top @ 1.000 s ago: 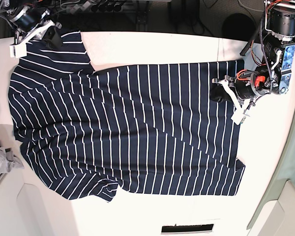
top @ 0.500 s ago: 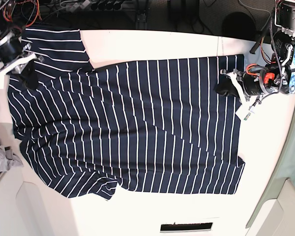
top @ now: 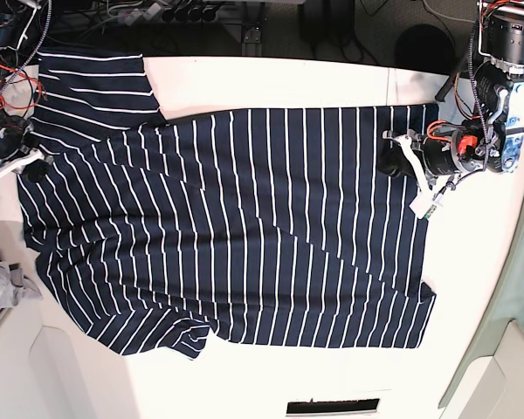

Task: Layout the t-shirt on the table in an organized manner, then fold the t-shirt properly
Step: 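Pull the shirt collar corner with the right gripper to flatten it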

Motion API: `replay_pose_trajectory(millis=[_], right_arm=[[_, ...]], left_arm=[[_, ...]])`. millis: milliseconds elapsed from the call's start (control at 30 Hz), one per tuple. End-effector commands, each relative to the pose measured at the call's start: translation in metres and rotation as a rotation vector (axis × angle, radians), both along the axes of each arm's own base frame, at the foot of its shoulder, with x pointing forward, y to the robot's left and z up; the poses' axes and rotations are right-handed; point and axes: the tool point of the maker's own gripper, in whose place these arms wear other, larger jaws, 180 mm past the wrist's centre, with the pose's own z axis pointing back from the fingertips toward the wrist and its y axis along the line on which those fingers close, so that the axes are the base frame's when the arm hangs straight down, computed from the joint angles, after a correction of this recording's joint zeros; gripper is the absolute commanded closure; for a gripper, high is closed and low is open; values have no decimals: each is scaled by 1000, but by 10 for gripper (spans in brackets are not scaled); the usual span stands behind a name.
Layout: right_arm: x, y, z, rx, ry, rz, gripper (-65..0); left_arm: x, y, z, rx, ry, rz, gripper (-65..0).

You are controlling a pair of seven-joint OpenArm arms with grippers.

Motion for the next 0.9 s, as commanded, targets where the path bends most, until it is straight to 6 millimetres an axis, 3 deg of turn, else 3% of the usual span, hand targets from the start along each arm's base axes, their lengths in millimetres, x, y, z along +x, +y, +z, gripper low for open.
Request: replay_pose_trajectory(millis=[0,200,467,733,867], right_arm=[[2,-13,12,-18,-40,-8,0],[-58,-11,-15,45,47,-37,0],[-121,-3,-15,58,101,-19,0],[-142,7,-2,40,114,36,0],[-133,10,8,37,81,49,0]], left_arm=[[-3,4,1,10,1,-8,-72],[-39,8,-15,16,70,-36,-72],[-71,26,-21,19,130,-42,-72],[-73,49,-17,75,147,-51,-72],[-71,62,-12,99,142,-50,-72]])
